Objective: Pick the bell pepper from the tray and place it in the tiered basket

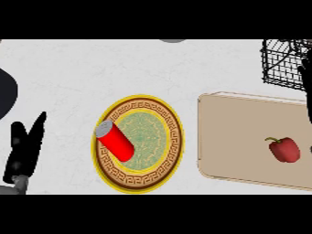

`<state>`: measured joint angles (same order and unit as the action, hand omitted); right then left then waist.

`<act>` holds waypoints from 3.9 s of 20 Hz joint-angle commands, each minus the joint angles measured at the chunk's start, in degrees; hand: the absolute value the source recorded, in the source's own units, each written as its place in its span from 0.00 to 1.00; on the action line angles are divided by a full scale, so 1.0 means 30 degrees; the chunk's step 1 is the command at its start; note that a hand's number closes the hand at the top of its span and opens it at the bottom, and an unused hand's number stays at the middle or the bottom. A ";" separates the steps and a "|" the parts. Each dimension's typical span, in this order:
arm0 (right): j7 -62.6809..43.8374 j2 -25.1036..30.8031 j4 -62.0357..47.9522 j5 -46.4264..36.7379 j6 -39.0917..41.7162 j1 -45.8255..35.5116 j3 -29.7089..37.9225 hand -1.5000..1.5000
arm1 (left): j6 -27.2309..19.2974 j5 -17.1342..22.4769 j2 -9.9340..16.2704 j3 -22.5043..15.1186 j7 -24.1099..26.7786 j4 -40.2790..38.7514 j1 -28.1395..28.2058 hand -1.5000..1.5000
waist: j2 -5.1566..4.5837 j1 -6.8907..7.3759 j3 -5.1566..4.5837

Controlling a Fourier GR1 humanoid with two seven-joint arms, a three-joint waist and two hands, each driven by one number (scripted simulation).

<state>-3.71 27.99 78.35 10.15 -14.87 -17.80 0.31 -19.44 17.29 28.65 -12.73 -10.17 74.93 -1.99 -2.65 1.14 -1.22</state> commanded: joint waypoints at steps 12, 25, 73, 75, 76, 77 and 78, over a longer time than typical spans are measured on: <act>0.0123 -0.1773 0.0857 0.6892 1.1168 -0.1223 -0.3266 0.00 | -0.0423 -0.0979 0.2472 -0.0035 0.1313 0.9244 0.6358 0.50 | 0.1345 -0.0948 0.0419; 0.0783 0.4640 0.3954 0.5328 2.0235 -0.4741 -0.4111 0.00 | -0.0790 -0.1137 0.2591 0.0947 0.2216 0.9271 0.8130 0.50 | 0.2159 -0.2922 0.0123; 0.1292 1.2019 1.4693 -0.8696 2.3114 -0.7523 -0.8533 0.00 | 0.0150 -0.1596 -0.0998 0.1168 0.6422 0.8855 0.5892 0.50 | 0.0760 -0.2987 0.0536; 0.1823 1.2119 1.5705 -1.0195 2.2450 -0.6786 -0.9192 0.00 | -0.0116 -0.1989 -0.1303 0.0631 0.5601 0.8922 0.4194 0.50 | 0.0665 -0.2441 0.0584; 0.2481 1.2524 1.5515 -1.0852 2.2059 -0.6405 -0.8980 0.00 | -0.0525 -0.2221 -0.2195 -0.0086 0.5523 0.8826 0.3967 0.50 | 0.0664 -0.1947 0.0573; 0.2753 1.2709 1.6569 -1.1559 2.1426 -0.5767 -0.9217 0.00 | -0.0801 -0.2528 -0.2201 -0.0012 0.5049 0.8241 0.2876 0.50 | 0.0697 -0.2371 0.0598; 0.2899 1.2538 1.5937 -1.2919 2.0923 -0.5646 -0.9836 0.00 | -0.0524 -0.2574 -0.2190 -0.0331 0.4494 0.8282 0.1997 0.50 | 0.0596 -0.1626 0.0563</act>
<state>2.33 64.73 124.69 -20.61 51.76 -37.67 -26.76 -20.55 10.66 24.70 -10.72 6.01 98.86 13.11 -0.34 -6.17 0.46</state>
